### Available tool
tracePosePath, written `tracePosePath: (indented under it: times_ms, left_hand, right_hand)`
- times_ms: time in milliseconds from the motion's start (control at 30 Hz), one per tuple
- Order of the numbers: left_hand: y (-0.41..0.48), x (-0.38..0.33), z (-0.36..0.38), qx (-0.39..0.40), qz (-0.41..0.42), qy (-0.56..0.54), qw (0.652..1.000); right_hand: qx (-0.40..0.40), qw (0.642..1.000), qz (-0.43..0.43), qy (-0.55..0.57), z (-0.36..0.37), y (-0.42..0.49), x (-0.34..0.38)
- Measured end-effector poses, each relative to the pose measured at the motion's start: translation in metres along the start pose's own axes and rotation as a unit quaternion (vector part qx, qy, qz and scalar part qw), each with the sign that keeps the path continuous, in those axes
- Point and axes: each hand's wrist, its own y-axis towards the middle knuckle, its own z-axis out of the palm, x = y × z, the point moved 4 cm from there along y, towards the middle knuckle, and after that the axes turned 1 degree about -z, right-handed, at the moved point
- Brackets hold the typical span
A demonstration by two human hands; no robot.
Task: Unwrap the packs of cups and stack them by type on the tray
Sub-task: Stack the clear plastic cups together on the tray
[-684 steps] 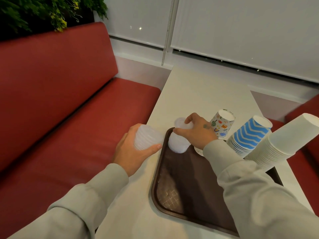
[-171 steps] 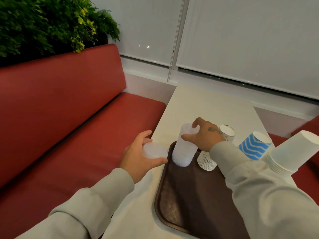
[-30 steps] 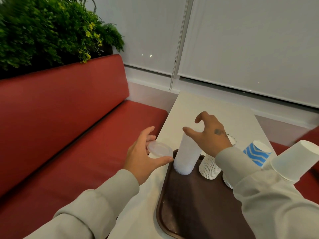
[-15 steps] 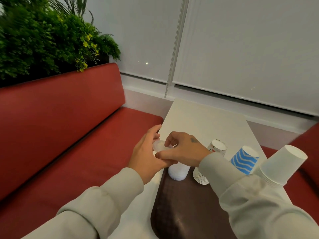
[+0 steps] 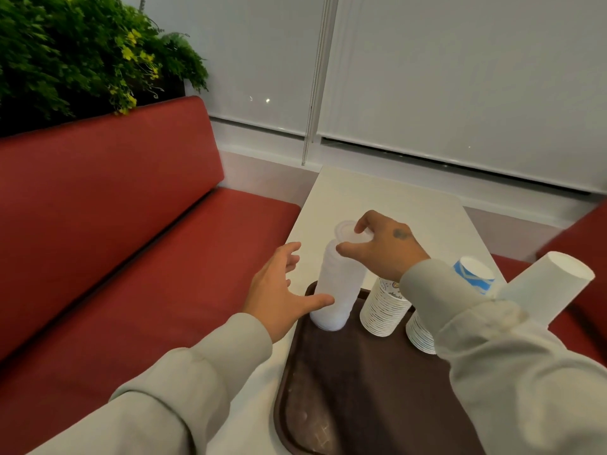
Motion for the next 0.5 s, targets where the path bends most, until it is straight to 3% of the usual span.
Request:
tracePosePath:
  times_ms: [500]
  left_hand:
    - [0.028,0.035,0.060,0.089,-0.102,0.037,0.990]
  right_hand:
    - [0.034,0.998,-0.047,-0.025,0.028,0.014,-0.015]
